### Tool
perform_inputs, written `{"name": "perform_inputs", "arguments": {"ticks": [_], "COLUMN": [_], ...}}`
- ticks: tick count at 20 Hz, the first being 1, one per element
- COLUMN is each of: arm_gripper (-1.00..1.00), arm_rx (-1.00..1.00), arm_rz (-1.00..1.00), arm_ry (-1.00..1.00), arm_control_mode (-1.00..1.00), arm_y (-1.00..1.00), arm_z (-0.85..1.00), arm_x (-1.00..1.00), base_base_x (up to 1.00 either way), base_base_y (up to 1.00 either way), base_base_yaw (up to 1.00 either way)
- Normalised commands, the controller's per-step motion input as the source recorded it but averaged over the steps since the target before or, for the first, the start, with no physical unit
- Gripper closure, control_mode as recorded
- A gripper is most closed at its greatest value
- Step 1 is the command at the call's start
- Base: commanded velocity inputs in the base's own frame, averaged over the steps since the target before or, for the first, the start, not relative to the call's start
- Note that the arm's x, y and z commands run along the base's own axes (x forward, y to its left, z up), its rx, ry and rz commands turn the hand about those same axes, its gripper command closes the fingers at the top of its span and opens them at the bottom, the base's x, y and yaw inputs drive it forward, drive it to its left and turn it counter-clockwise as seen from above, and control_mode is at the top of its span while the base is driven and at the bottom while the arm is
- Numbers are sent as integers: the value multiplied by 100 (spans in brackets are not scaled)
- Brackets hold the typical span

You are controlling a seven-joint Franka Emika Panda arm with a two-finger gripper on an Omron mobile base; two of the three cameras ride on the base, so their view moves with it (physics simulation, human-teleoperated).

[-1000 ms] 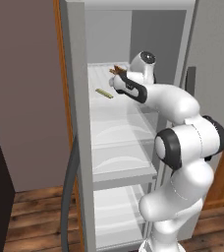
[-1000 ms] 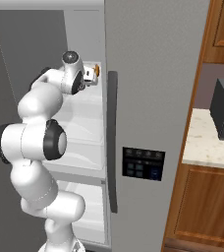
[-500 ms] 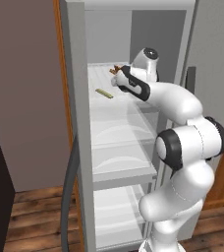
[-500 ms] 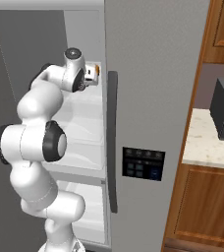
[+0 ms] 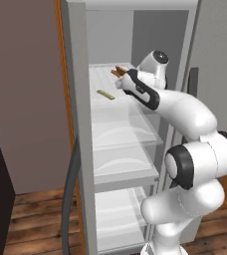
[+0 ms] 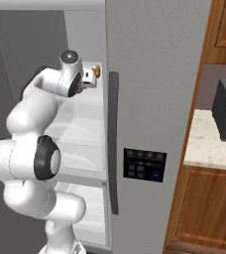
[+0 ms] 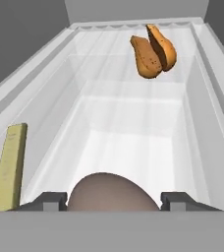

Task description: Pick the egg and butter from the fridge and place them by the bowl for mixing.

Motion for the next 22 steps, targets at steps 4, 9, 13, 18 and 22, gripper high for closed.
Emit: {"name": "perform_inputs", "arguments": {"ticks": [4,9,13,18,22], "arm_gripper": [100,100,100,100,100], "arm_rx": [0,0,0,3,3], "arm_rz": [0,0,-3,-7,-5], "arm_ry": [0,9,7,0,0], "arm_control_mode": [-100,-100,-100,-100,-100], "arm_y": [-7,-10,-9,-14,-15], "arm_z": [27,37,32,9,1], "arm_x": [-50,-48,-55,-71,-76], "base_base_x": [0,0,0,0,0], "base_base_y": [0,0,0,0,0], "base_base_yaw": [0,0,0,0,0]}}
